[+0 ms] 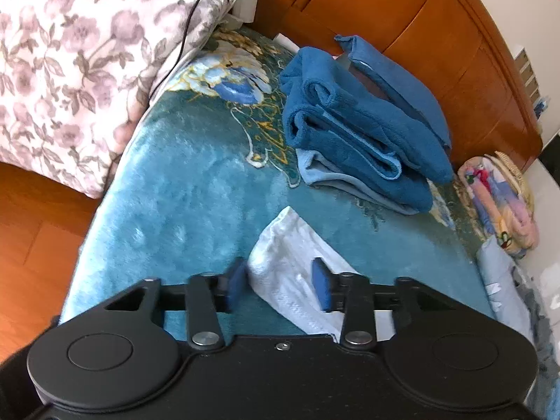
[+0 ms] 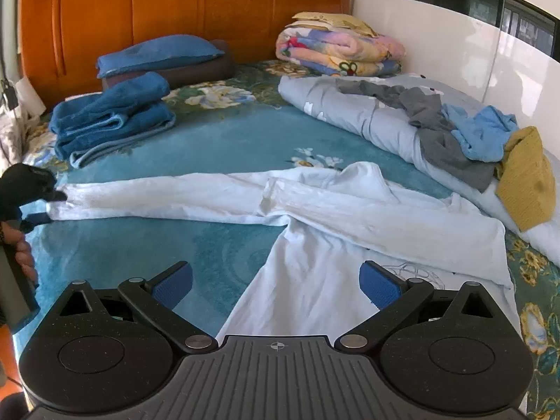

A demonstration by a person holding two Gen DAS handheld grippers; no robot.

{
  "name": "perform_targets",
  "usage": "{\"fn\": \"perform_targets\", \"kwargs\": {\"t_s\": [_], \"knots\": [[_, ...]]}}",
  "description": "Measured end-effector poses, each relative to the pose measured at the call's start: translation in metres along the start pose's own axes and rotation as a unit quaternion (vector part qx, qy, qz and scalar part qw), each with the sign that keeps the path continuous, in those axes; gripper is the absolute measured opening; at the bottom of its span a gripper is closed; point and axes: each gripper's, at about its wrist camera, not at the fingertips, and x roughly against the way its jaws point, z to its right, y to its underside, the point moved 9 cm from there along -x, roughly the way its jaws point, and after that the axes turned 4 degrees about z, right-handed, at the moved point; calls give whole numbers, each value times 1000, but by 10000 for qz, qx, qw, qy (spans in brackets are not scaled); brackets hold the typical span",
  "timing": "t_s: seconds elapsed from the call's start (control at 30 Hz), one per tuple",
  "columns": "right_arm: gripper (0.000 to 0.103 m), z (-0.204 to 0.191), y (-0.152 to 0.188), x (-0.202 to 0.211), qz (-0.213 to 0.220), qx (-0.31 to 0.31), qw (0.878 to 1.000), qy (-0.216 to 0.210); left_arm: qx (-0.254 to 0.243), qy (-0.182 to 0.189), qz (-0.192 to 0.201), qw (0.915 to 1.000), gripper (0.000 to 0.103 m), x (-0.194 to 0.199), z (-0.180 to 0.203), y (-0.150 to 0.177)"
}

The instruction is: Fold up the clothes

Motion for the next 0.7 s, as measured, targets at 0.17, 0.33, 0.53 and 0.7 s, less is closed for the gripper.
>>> {"fn": "perform_targets", "kwargs": {"t_s": [0.17,0.33,0.53,0.7], "knots": [[102,2,-1,1,83,-76,9999,-74,19,101,-152,9998,3,-1,-3,-3],[102,2,-6,-3,194,-175,9995,-187,-340,526,58,9980,2,22,22,-14],[102,-31,-21,-32,344,448,9954,-775,-1081,1695,152,9795,2,49,85,-17],[100,-70,-49,-51,656,711,9863,-1335,-1439,2498,-80,9575,2,64,123,-15]]}}
